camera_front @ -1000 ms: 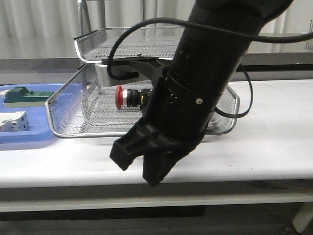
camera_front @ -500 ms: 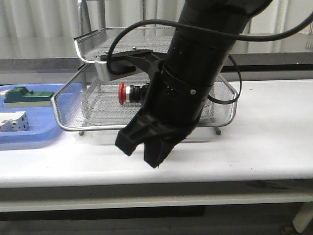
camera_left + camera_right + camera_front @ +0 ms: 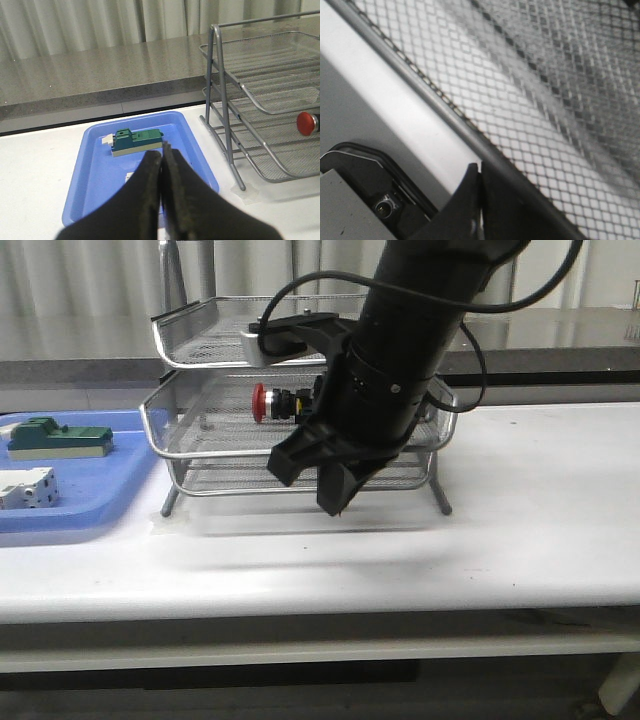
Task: Place button on rack with both arms
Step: 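Push the middle wire tray back into the rack with the right gripper, then withdraw the right gripper away from the rack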
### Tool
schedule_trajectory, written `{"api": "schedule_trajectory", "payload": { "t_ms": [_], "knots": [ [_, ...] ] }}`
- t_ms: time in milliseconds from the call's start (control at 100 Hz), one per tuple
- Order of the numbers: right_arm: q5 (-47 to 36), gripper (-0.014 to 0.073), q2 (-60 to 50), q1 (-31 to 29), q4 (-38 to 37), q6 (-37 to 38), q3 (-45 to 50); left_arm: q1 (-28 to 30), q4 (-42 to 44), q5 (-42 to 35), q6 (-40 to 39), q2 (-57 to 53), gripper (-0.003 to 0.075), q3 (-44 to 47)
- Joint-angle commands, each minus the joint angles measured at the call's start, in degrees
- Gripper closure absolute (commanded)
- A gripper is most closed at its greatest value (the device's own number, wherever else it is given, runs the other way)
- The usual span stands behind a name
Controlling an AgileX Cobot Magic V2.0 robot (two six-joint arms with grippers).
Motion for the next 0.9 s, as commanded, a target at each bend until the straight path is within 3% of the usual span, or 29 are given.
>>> {"api": "schedule_trajectory", "payload": {
  "t_ms": [0,290,540,890],
  "knots": [
    [-3.9,0.0658,-1.8,-1.7,-1.5,-0.7,-4.1,0.0,-0.5,-4.5,-0.5,0.3,0.0716,-1.7],
    [-1.4,0.0658,-0.6,-2.7,-2.9,-0.7,-7.5,0.0,-0.5,-4.5,-0.5,0.3,0.0716,-1.7],
    [6.0,0.0658,-1.0,-2.5,-1.8,0.6,-7.5,0.0,-0.5,-4.5,-0.5,0.3,0.0716,-1.7],
    [11.1,0.0658,-8.5,-2.9,-2.1,3.9,-7.3,0.0,-0.5,-4.5,-0.5,0.3,0.0716,-1.7]
  ]
}}
